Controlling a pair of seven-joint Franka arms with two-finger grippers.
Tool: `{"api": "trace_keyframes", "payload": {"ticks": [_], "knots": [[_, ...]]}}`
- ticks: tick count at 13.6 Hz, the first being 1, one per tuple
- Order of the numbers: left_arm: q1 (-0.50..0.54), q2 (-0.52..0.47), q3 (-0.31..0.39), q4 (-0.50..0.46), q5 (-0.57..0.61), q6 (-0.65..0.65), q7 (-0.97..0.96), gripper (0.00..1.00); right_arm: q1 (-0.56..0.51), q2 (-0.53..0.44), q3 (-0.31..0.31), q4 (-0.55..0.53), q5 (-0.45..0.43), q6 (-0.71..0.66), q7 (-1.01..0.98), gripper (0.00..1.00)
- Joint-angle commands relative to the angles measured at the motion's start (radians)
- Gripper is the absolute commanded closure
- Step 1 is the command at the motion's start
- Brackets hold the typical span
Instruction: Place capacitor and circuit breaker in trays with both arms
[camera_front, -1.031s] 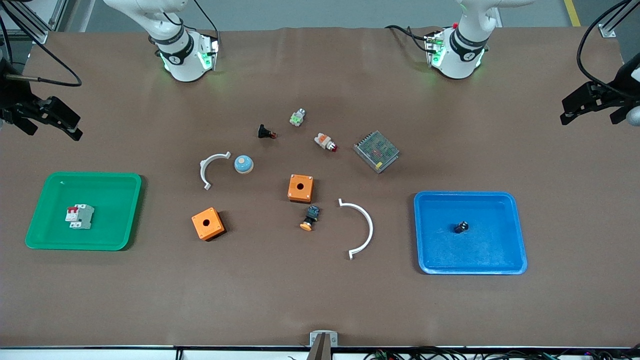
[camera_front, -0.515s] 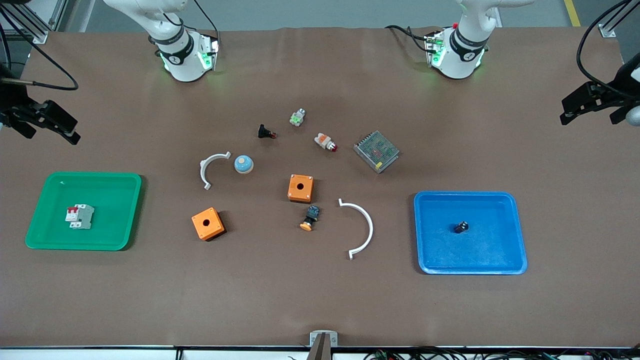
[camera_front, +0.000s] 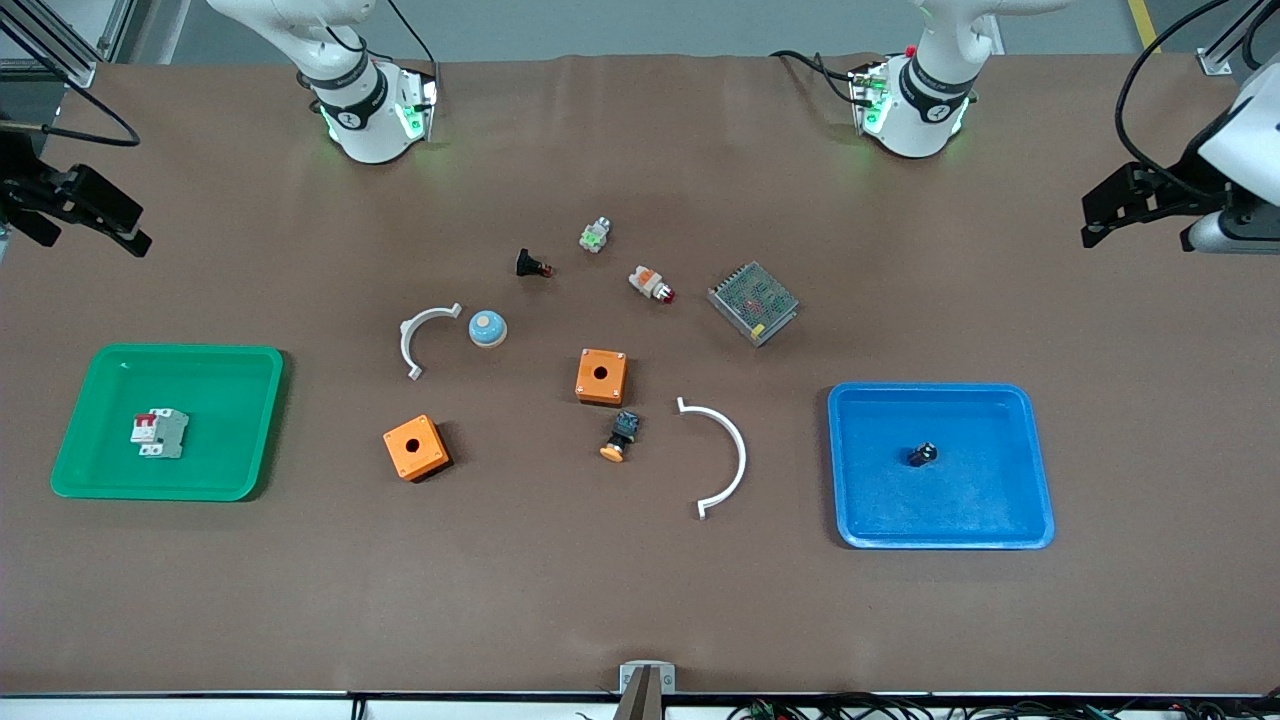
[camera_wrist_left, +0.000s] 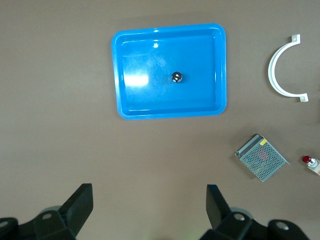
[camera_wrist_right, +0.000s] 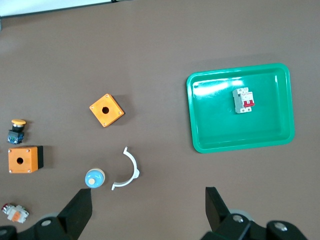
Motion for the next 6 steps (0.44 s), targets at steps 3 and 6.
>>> {"api": "trace_keyframes", "payload": {"ticks": [3,6], "knots": [[0.005,-0.004,-0.007,0.005,-0.022,-0.016,0.003,0.00,-0.008,0.012,0.013,0.028,0.020,-0.022,-0.026,0.00],[0.006,-0.006,-0.010,0.005,-0.025,-0.017,0.000,0.00,-0.011,0.012,0.010,0.029,0.018,-0.022,-0.028,0.00]]}}
